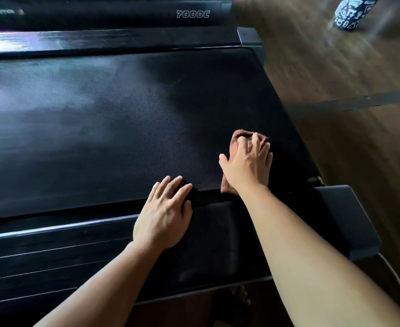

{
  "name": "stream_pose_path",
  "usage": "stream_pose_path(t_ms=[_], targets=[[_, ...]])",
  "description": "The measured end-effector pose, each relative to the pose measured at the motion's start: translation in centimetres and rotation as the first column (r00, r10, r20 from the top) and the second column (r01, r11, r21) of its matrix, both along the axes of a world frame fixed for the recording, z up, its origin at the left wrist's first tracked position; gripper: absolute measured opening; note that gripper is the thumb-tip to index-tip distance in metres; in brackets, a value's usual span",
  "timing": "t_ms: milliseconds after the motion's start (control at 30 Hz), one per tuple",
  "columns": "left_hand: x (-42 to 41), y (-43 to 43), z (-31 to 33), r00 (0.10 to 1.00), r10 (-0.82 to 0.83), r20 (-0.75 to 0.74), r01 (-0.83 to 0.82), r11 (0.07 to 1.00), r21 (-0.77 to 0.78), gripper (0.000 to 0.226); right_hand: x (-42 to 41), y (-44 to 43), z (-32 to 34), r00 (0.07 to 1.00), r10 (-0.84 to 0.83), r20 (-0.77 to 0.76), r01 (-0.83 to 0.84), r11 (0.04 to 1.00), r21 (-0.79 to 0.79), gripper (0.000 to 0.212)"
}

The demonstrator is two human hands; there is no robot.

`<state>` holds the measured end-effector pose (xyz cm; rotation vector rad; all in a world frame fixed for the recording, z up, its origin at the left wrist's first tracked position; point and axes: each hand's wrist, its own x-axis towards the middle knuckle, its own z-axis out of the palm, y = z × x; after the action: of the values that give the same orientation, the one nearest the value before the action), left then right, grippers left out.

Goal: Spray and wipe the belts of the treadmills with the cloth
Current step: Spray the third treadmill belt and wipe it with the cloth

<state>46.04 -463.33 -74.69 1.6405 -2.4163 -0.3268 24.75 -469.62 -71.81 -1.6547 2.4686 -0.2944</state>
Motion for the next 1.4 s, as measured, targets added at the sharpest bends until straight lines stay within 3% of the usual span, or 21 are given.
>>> stream_pose_path(t_ms=[133, 267, 367, 433, 500, 633, 1033, 1400], targets=[[0.0, 0.0, -0.1, 1.0, 0.006, 0.001, -0.006, 1.0, 0.002, 0.052, 0.5, -1.2, -0.8, 1.0, -0.021, 0.015, 0.02, 0.997, 0.073, 0.088], [0.0, -0.2, -0.4, 1.0, 0.009, -0.001, -0.009, 1.0, 0.012, 0.052, -0.7, -1.1, -1.9, 0.983, 0.161, -0.088, -0.156, 0.986, 0.063, 0.078], [0.0, -0.2, -0.4, 1.0, 0.007, -0.001, -0.007, 1.0, 0.009, 0.053, -2.3, -1.2, -1.6, 0.932, 0.357, -0.063, -0.355, 0.934, 0.044, 0.072], [0.0, -0.2, -0.3, 1.0, 0.008, -0.004, -0.008, 1.0, 0.005, 0.052, -2.9, -1.2, -1.4, 0.915, 0.4, -0.056, -0.401, 0.916, 0.001, 0.067], [0.0, -0.1, -0.2, 1.0, 0.008, -0.003, -0.008, 1.0, 0.002, 0.052, -2.5, -1.2, -1.5, 0.941, 0.335, -0.049, -0.337, 0.94, -0.05, 0.063], [0.0, -0.2, -0.3, 1.0, 0.006, 0.006, -0.006, 1.0, 0.006, 0.051, -1.5, -1.0, -2.1, 0.975, 0.224, -0.005, -0.224, 0.974, 0.016, 0.075], [0.0, -0.1, 0.0, 1.0, -0.001, -0.006, 0.001, 1.0, 0.007, 0.051, -1.3, -0.8, -1.7, 0.97, 0.244, 0.02, -0.241, 0.966, -0.095, 0.054], [0.4, -0.1, 0.1, 0.998, 0.006, -0.064, -0.006, 1.0, -0.009, 0.051, -0.6, 0.7, 0.4, 0.954, 0.293, 0.057, -0.279, 0.943, -0.183, 0.047]])
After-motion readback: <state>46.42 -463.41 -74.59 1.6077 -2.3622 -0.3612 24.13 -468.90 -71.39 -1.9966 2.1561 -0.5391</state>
